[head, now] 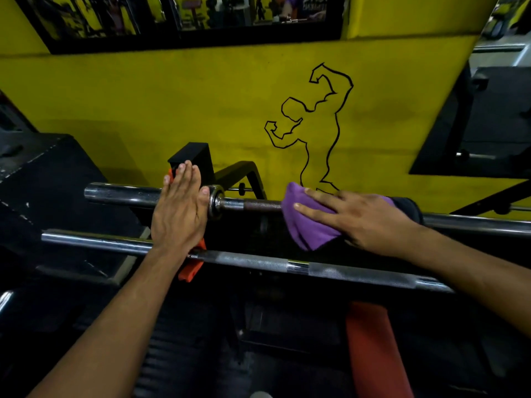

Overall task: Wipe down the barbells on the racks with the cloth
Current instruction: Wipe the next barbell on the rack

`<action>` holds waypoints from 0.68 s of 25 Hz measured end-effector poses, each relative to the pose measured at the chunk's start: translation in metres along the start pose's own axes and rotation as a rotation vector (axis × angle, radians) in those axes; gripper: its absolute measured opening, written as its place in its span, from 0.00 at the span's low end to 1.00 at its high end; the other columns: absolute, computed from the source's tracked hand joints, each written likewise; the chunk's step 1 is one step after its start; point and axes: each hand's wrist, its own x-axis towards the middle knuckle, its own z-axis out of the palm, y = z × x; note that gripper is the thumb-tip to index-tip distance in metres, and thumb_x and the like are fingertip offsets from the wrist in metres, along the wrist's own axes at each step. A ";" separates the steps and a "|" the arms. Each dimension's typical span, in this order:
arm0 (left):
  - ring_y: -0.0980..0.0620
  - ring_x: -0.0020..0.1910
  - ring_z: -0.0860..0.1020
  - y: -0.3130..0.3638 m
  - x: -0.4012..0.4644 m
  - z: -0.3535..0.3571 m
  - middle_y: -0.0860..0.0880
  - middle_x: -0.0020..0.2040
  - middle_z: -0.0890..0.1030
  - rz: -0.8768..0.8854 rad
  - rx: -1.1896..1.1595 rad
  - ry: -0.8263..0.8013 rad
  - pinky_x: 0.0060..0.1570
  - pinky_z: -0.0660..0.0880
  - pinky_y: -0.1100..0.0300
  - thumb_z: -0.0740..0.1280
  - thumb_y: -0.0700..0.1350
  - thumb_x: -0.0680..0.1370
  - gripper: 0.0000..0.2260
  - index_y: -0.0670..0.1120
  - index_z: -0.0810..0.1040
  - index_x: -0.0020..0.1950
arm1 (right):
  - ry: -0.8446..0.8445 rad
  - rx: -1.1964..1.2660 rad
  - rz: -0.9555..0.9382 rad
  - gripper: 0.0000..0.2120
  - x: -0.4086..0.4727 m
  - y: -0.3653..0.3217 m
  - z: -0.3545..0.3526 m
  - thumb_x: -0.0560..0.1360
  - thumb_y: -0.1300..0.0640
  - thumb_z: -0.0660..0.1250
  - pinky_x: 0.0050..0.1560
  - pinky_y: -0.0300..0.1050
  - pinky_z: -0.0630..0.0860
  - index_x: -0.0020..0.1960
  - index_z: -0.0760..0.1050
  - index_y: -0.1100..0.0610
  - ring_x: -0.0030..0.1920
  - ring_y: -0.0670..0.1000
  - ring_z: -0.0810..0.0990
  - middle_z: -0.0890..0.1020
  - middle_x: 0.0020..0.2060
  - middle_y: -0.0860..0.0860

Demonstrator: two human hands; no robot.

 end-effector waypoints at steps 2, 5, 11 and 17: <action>0.50 0.82 0.51 0.001 0.000 -0.001 0.42 0.82 0.56 -0.007 0.004 0.003 0.81 0.47 0.49 0.35 0.58 0.85 0.32 0.39 0.54 0.81 | -0.027 -0.009 0.028 0.38 -0.011 0.010 -0.001 0.80 0.49 0.56 0.50 0.51 0.78 0.81 0.37 0.40 0.55 0.55 0.75 0.54 0.82 0.50; 0.50 0.82 0.51 0.002 0.001 -0.001 0.42 0.82 0.56 -0.019 0.003 0.000 0.81 0.46 0.50 0.38 0.57 0.86 0.30 0.39 0.55 0.82 | -0.040 -0.008 0.019 0.35 0.014 -0.003 -0.002 0.81 0.47 0.52 0.49 0.49 0.79 0.80 0.34 0.41 0.56 0.55 0.76 0.57 0.80 0.52; 0.51 0.82 0.52 0.002 0.001 0.001 0.43 0.82 0.56 -0.021 0.017 0.006 0.81 0.46 0.51 0.39 0.57 0.85 0.31 0.39 0.55 0.82 | 0.055 -0.015 -0.012 0.33 0.101 -0.051 -0.001 0.84 0.48 0.55 0.39 0.48 0.78 0.82 0.41 0.47 0.54 0.58 0.78 0.66 0.75 0.58; 0.51 0.82 0.52 0.004 -0.001 -0.004 0.43 0.82 0.56 -0.021 0.000 -0.005 0.81 0.46 0.51 0.37 0.58 0.85 0.32 0.40 0.55 0.82 | 0.170 -0.037 0.018 0.35 0.060 -0.045 0.009 0.81 0.58 0.59 0.49 0.54 0.77 0.82 0.47 0.46 0.58 0.61 0.77 0.56 0.81 0.58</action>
